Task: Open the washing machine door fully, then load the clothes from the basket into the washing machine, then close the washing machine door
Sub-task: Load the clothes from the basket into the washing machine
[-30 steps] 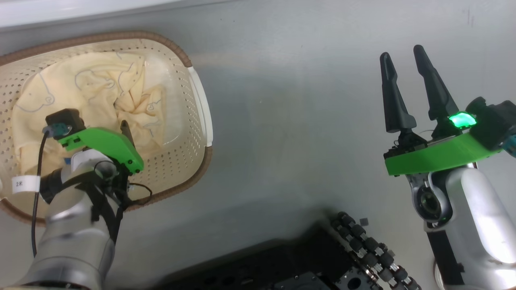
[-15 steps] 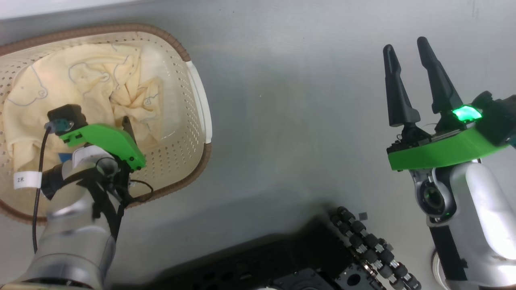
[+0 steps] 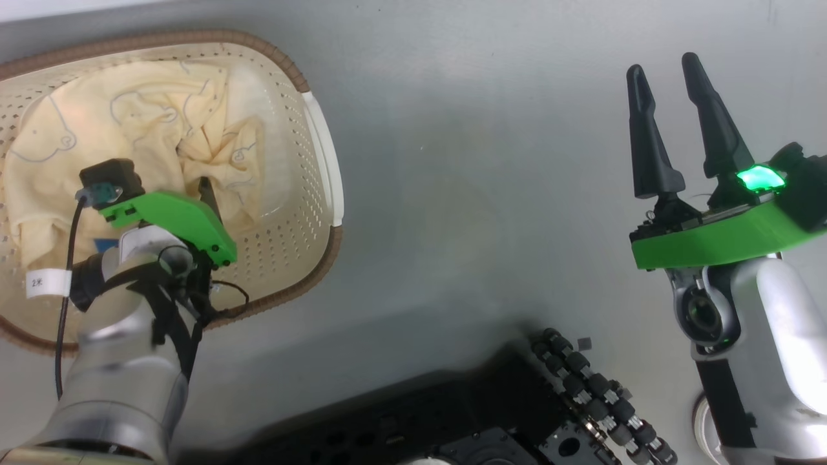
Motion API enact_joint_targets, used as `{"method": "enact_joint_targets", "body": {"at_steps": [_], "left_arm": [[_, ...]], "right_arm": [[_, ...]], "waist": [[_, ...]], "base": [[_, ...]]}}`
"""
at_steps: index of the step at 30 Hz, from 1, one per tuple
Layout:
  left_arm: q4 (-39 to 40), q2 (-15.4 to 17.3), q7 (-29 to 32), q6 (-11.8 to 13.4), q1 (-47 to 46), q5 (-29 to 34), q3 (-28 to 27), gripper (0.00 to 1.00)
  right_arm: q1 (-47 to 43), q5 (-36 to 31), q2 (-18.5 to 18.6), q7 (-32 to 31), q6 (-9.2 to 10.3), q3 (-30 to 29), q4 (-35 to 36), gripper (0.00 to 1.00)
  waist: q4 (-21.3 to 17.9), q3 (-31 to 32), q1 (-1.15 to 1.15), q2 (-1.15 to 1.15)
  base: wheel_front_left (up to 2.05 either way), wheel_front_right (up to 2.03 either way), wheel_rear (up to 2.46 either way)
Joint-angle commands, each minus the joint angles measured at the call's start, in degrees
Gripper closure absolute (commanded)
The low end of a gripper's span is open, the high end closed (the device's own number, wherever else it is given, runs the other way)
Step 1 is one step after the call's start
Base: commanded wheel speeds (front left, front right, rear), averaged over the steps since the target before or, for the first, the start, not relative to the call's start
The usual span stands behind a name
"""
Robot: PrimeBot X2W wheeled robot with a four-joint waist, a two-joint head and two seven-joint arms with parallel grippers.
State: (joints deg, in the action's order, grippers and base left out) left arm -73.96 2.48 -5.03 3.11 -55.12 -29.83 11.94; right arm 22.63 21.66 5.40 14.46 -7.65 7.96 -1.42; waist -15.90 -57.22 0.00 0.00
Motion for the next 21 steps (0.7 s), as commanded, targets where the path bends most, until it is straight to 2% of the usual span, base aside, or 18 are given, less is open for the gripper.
{"method": "enact_joint_targets", "body": {"at_steps": [1, 2, 3, 4, 6, 8, 9, 10, 11, 21], "left_arm": [[0.03, 0.69, -0.5, 0.32, 1.71, -0.04, -0.4, 0.0], [0.03, 0.68, -0.61, 0.52, 1.75, 0.09, -0.17, 0.0], [0.03, 0.66, -0.71, 0.68, 1.83, 0.23, 0.07, 0.07], [0.02, 0.65, -0.83, 0.77, 1.9, 0.26, 0.21, 0.18], [0.02, 0.63, -1.05, 0.86, 2.07, 0.22, 0.44, 0.6], [0.02, 0.6, -1.23, 0.9, 2.2, 0.18, 0.67, 0.67], [0.02, 0.59, -1.33, 0.93, 2.21, 0.15, 0.77, 0.86], [0.01, 0.58, -1.42, 0.99, 2.21, 0.13, 0.88, 0.98], [0.01, 0.57, -1.55, 1.05, 2.21, 0.1, 0.98, 1.0], [0.01, 0.48, -3.42, 0.71, 2.52, -0.78, 1.56, 1.0]], "right_arm": [[-2.05, 0.16, 1.12, 0.54, 0.16, 0.45, 1.58, 0.0], [-2.02, 0.21, 1.17, 0.54, 0.16, 0.38, 1.64, 0.0], [-1.99, 0.25, 1.22, 0.54, 0.16, 0.28, 1.69, 0.0], [-1.97, 0.29, 1.26, 0.54, 0.16, 0.17, 1.75, 0.0], [-1.98, 0.31, 1.3, 0.54, 0.16, -0.07, 1.83, 0.0], [-2.01, 0.33, 1.35, 0.54, 0.16, -0.31, 1.89, 0.0], [-2.03, 0.33, 1.38, 0.54, 0.16, -0.43, 1.92, 0.0], [-2.04, 0.34, 1.42, 0.54, 0.16, -0.54, 1.94, 0.0], [-2.04, 0.34, 1.46, 0.54, 0.16, -0.64, 1.97, 0.0], [-2.04, 0.13, 1.68, 0.54, 0.16, -1.36, 2.03, 0.0]], "waist": [[0.03, -0.03, 0.0, 0.0], [0.04, -0.06, 0.0, 0.0], [0.04, -0.08, 0.0, 0.0], [0.04, -0.1, 0.0, 0.0], [0.05, -0.13, 0.0, 0.0], [0.07, -0.15, 0.0, 0.0], [0.1, -0.16, 0.0, 0.0], [0.12, -0.17, 0.0, 0.0], [0.15, -0.2, 0.0, 0.0], [1.02, 0.23, 0.0, 0.0]], "base": [[0.0, 0.0, 0.0], [0.0, 0.0, 0.0], [0.0, 0.0, 0.0], [0.0, 0.0, 0.0], [0.0, 0.0, 0.0], [0.0, 0.0, 0.0], [0.0, 0.0, 0.0], [0.0, 0.0, 0.0], [0.0, 0.0, 0.0], [0.0, 0.0, 0.0]]}}
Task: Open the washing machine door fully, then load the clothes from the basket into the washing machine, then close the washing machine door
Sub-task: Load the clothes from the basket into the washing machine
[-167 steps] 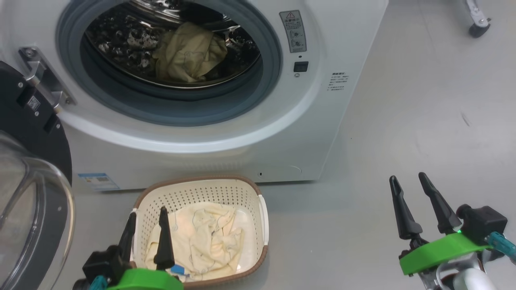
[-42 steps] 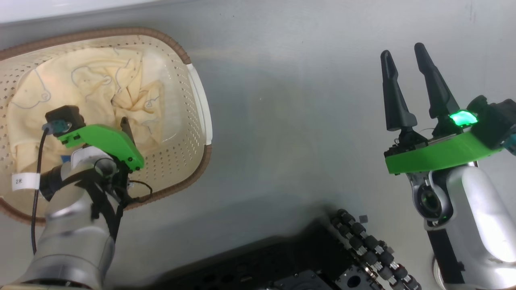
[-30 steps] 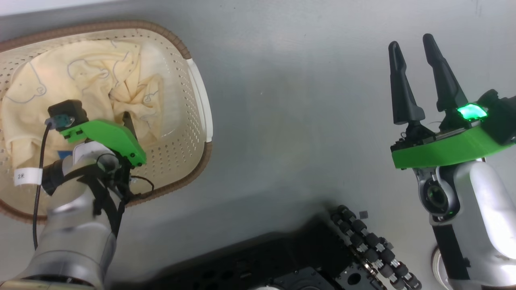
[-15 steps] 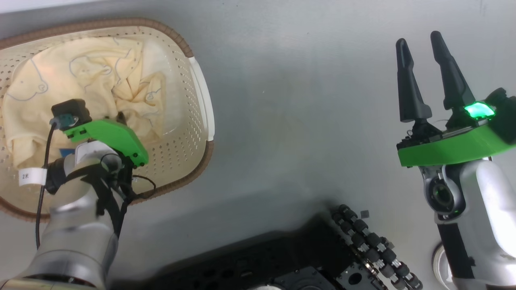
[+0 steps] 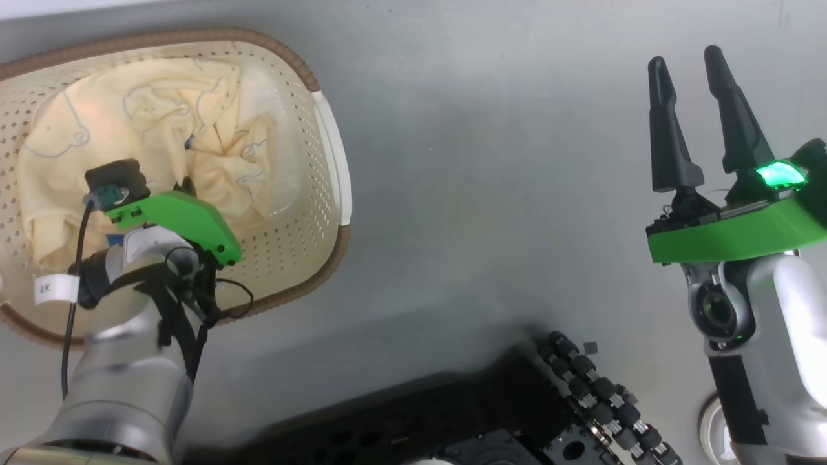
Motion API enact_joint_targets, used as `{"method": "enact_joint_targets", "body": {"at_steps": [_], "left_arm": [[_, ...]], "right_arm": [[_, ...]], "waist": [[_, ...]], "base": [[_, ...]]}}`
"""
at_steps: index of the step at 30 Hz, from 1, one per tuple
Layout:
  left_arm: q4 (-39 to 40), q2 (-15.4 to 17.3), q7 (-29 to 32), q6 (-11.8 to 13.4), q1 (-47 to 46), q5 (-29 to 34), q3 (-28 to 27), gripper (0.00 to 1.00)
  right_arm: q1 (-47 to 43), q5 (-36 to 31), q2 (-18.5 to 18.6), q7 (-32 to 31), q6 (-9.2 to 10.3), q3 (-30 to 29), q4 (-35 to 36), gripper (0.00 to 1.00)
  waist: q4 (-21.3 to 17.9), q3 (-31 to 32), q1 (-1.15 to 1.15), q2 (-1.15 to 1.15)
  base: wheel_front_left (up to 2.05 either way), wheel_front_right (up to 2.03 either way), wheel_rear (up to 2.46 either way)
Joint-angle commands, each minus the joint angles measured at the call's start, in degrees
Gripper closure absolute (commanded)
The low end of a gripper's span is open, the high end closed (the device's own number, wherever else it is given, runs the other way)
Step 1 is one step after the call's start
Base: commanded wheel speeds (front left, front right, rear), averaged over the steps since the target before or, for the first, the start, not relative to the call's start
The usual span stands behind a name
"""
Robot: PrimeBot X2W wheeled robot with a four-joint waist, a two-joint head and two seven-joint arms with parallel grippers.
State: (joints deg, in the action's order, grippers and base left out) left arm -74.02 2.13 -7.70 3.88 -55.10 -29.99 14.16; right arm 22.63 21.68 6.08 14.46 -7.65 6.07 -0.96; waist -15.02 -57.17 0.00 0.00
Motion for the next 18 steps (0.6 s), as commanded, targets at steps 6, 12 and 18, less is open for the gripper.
{"method": "enact_joint_targets", "body": {"at_steps": [6, 12, 18], "left_arm": [[0.07, 0.78, -3.87, -1.12, 4.04, -1.81, -0.58, 1.0], [1.67, 0.77, -6.55, -2.74, 7.07, -3.12, 0.73, 1.0], [8.81, 0.76, -7.26, -3.35, 11.23, -5.0, 1.21, 1.0]], "right_arm": [[-2.16, -0.08, 1.3, 0.54, 0.16, 0.25, 1.5, 0.0], [-2.61, -0.12, 1.63, 0.54, 0.16, 0.01, 1.38, 0.0], [-3.74, -0.36, 2.2, 0.54, 0.16, -0.64, 1.36, 0.0]], "waist": [[1.46, 2.27, 0.0, 0.0], [3.12, 5.21, 0.0, 0.0], [5.31, 8.57, 0.0, 0.0]], "base": [[0.0, 0.0, 0.0], [0.0, 0.0, 0.0], [0.0, 0.0, 0.0]]}}
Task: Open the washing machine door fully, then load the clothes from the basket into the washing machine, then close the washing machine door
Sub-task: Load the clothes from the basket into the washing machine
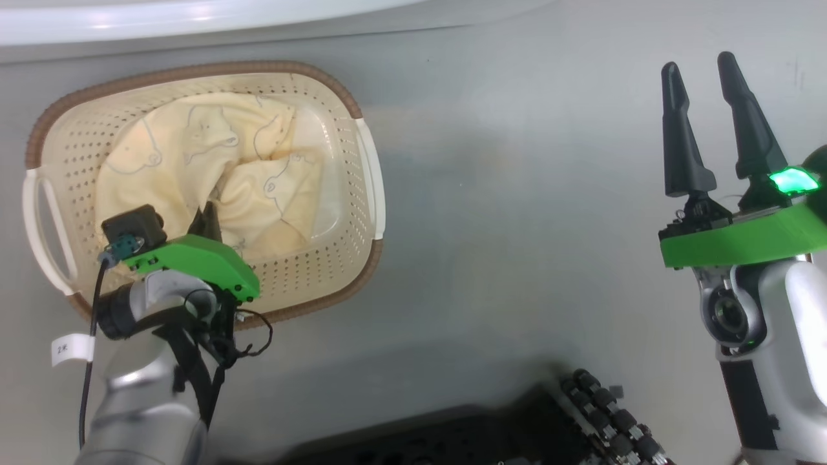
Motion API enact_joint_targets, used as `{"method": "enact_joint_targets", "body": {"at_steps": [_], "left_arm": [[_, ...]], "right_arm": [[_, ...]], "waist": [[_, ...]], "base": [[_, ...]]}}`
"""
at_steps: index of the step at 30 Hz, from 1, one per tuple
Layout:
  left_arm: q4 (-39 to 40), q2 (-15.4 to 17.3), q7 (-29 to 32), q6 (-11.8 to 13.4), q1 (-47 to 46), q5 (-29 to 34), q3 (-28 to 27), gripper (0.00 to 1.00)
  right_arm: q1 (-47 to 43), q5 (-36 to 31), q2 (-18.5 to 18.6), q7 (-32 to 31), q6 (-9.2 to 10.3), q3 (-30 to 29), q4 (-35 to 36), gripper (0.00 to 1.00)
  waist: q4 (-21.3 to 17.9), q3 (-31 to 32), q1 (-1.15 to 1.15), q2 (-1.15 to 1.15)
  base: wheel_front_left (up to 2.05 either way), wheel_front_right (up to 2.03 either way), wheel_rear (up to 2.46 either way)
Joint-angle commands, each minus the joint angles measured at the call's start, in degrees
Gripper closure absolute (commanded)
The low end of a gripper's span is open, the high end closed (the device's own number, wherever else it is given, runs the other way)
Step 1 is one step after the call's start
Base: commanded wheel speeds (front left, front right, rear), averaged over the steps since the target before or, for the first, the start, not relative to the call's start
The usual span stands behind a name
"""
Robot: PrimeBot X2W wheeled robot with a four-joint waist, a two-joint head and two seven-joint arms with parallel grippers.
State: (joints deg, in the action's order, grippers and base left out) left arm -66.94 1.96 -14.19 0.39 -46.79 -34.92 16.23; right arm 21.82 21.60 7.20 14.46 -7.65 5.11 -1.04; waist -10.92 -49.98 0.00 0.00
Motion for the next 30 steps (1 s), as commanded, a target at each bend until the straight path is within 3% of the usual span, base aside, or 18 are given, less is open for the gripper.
{"method": "enact_joint_targets", "body": {"at_steps": [1, 19, 30], "left_arm": [[3.79, 0.92, -0.77, 0.46, 3.89, 0.08, -0.93, 1.0], [31.03, 0.92, -0.8, 3.52, 22.39, 3.12, -2.23, 1.0], [48.37, 0.92, -0.81, 5.71, 34.29, 11.92, -4.11, 1.0]], "right_arm": [[-3.2, -0.32, 1.2, 0.54, 0.16, 0.17, 1.43, 0.0], [-8.05, -0.99, 2.23, 0.54, 0.16, -0.48, 0.8, 0.0], [-12.27, -1.41, 1.57, 0.54, 0.16, 0.13, 0.02, 0.0]], "waist": [[1.59, 1.94, 0.0, 0.0], [5.48, 14.17, 0.0, 0.0], [6.11, 21.7, 0.0, 0.0]], "base": [[0.0, 0.0, 0.0], [0.0, 0.0, 0.0], [0.0, 0.0, 0.0]]}}
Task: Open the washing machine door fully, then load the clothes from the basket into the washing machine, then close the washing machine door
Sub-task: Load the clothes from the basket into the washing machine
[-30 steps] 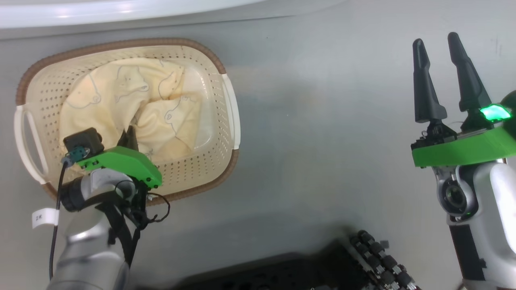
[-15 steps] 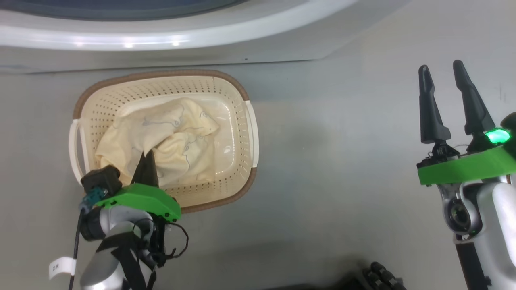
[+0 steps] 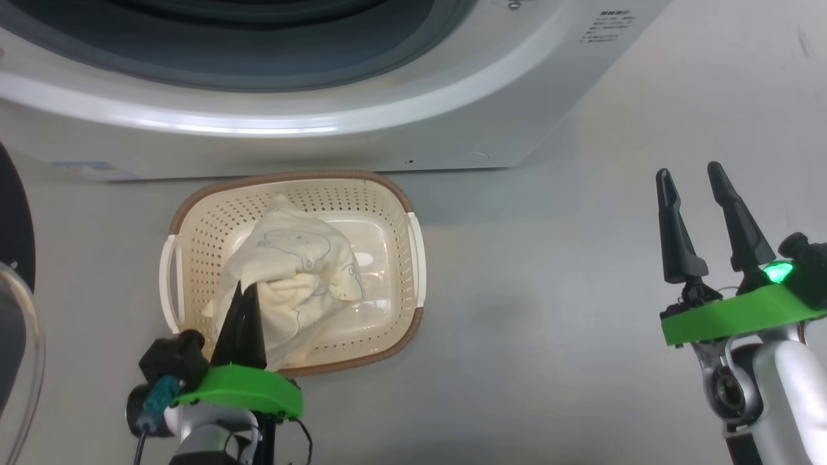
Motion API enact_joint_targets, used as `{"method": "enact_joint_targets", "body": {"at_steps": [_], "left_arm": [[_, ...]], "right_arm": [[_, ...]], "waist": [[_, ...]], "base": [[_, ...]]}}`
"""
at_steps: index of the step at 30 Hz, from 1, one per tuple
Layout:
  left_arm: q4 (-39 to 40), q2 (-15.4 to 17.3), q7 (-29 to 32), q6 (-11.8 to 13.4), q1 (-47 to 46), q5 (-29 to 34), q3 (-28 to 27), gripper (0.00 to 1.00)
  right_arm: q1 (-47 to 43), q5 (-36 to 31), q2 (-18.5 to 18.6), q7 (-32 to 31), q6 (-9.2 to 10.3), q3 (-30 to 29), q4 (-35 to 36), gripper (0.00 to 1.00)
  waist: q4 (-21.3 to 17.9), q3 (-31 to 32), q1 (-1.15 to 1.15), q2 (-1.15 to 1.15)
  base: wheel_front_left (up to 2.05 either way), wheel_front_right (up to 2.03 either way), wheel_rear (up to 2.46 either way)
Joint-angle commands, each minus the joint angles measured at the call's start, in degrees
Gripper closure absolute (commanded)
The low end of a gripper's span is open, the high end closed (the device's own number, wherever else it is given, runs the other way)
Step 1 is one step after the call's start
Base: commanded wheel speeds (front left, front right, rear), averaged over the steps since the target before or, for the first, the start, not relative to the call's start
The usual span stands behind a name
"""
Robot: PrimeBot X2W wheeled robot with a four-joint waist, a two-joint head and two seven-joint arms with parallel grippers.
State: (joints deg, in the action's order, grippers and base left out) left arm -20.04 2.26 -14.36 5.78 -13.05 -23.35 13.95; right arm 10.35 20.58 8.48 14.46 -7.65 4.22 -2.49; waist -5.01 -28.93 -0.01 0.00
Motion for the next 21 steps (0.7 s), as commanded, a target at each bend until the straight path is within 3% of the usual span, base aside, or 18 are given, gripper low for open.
{"method": "enact_joint_targets", "body": {"at_steps": [1, 11, 21], "left_arm": [[3.09, 0.62, -0.63, 0.4, 1.45, 1.31, -2.05, 1.0], [15.91, 0.62, -0.63, 0.72, 11.26, 6.67, -4.13, 1.0], [20.95, 0.62, -0.63, 2.06, 14.98, 7.23, -4.38, 1.0]], "right_arm": [[-1.07, -0.48, 0.33, 0.54, 0.16, 0.99, 1.48, 0.0], [-4.12, -1.23, -0.04, 0.54, 0.16, 0.53, 0.96, 0.0], [-7.17, -2.22, 0.01, 0.54, 0.16, 0.46, 0.91, 0.0]], "waist": [[0.26, 1.04, 0.01, 0.0], [0.74, 7.23, 0.01, 0.0], [1.62, 11.63, 0.01, 0.0]], "base": [[0.0, 0.0, 0.0], [0.0, 0.0, 0.0], [0.0, 0.0, 0.0]]}}
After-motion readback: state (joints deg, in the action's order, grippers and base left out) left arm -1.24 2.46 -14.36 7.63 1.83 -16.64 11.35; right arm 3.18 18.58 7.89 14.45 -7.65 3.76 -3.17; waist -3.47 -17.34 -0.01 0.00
